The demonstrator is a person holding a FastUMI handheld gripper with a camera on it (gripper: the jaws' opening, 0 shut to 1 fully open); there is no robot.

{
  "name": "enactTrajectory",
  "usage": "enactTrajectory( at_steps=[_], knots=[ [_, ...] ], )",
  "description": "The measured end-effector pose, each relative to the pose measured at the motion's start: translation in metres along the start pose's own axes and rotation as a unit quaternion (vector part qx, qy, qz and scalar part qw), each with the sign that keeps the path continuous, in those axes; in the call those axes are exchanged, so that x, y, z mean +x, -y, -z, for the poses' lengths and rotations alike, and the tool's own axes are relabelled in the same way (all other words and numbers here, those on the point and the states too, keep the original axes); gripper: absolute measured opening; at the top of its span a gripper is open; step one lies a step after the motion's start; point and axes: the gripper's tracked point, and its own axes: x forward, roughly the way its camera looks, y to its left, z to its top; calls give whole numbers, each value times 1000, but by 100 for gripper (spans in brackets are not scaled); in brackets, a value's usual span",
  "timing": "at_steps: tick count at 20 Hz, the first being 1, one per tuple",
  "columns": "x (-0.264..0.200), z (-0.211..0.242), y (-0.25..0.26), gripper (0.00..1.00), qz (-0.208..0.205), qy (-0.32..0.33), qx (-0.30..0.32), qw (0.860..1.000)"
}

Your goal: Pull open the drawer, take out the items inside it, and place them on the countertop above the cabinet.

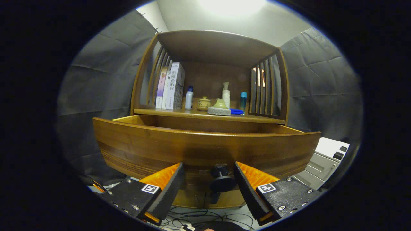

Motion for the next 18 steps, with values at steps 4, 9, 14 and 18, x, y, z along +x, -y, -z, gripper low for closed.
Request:
enactTrajectory(
  at_steps=[4, 9, 14, 18],
  knots=[
    [1, -3, -1, 94, -8, 7, -1, 1000],
    [14, -10, -2, 93, -6, 17, 5, 1000],
    [31, -12, -2, 94, -8, 14, 6, 1000],
    [50, -15, -2, 94, -10, 11, 5, 1000]
  ],
)
